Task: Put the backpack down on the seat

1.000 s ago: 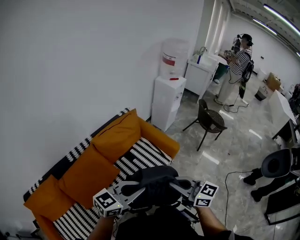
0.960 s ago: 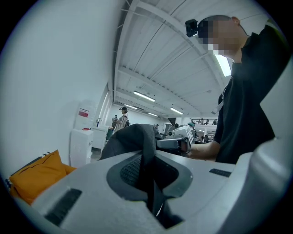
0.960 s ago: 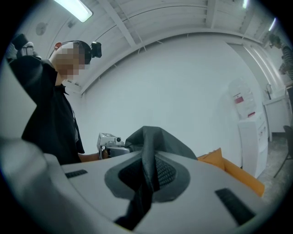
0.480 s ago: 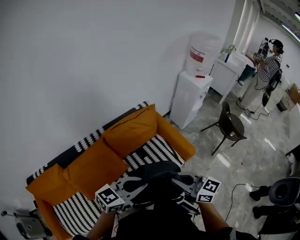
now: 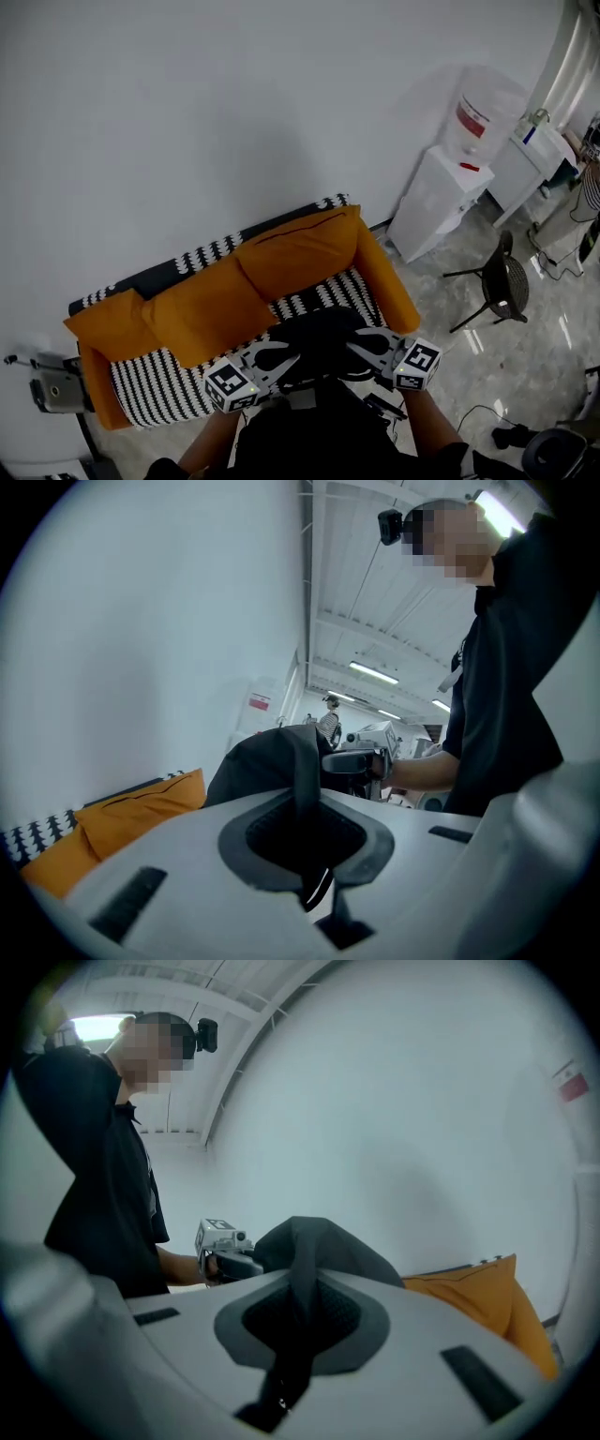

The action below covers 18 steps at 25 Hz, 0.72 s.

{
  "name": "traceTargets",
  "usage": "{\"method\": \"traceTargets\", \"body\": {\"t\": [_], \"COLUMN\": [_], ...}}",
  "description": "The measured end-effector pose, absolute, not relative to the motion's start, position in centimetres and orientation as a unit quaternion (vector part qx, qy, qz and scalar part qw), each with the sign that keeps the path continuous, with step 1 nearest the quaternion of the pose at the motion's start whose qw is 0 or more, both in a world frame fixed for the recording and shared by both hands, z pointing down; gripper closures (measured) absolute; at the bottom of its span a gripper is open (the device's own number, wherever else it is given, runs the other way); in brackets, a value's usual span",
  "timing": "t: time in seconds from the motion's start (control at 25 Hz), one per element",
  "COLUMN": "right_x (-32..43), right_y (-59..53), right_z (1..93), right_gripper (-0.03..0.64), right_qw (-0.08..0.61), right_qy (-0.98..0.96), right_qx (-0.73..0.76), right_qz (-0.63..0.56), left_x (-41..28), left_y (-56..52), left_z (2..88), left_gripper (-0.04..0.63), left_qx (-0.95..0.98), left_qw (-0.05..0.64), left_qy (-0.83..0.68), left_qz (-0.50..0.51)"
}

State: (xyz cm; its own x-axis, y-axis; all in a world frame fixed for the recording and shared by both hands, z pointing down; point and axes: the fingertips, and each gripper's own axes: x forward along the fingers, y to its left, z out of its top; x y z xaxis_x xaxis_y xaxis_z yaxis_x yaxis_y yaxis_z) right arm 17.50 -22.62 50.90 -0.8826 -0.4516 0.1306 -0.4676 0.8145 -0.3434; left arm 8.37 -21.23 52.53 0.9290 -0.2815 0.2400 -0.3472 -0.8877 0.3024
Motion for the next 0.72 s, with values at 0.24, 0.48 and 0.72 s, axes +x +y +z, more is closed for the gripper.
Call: {"method": "traceTargets", "body": {"t": [0.24, 0.48, 0.72], "right_x": [17.2, 16.5, 15.5], "right_y": [-27.4, -30.8, -32.8], "right_z": [53.8, 57.0, 60.7], "right_gripper": [0.586, 0.586, 0.586], "right_qw": [0.038, 0.054, 0.073], "right_qy": [-0.963, -0.965, -0.964], "right_qx": [0.176, 0.131, 0.125], "right_qz": [0.201, 0.22, 0.224], "left_x": [8.3, 7.6, 6.6], "left_y": [-24.7, -27.5, -29.3], "left_z": [55.4, 58.4, 62.0], "left_gripper": [0.561, 0.56, 0.56], "left_qx": [0.946, 0.922, 0.897], "left_qw": [0.201, 0.218, 0.244], "left_qy": [-0.238, -0.305, -0.355], "left_qz": [0.091, 0.098, 0.096]}}
